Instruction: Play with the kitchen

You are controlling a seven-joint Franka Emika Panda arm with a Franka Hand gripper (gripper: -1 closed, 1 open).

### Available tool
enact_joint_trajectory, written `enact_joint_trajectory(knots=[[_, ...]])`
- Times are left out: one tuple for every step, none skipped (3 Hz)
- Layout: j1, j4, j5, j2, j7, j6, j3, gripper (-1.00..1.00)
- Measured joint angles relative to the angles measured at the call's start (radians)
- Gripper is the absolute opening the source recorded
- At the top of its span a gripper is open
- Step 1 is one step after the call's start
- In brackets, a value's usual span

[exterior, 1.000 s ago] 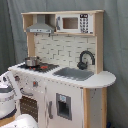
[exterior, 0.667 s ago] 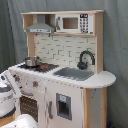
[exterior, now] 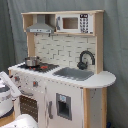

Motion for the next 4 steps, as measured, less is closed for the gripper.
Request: enact_joint_trajectory(knots=[[-0.001, 0.007, -0.001, 0.0, -0.111, 0.0, 0.012, 1.0], [-0.013, 0.025, -0.001, 0.0, -0.217, 0.0, 0.014, 1.0], [-0.051, 0.07, -0.001, 0.0, -0.301, 0.0, 0.014, 1.0], [-0.103, 0.117, -0.001, 0.0, -0.377, 0.0, 0.018, 1.0]])
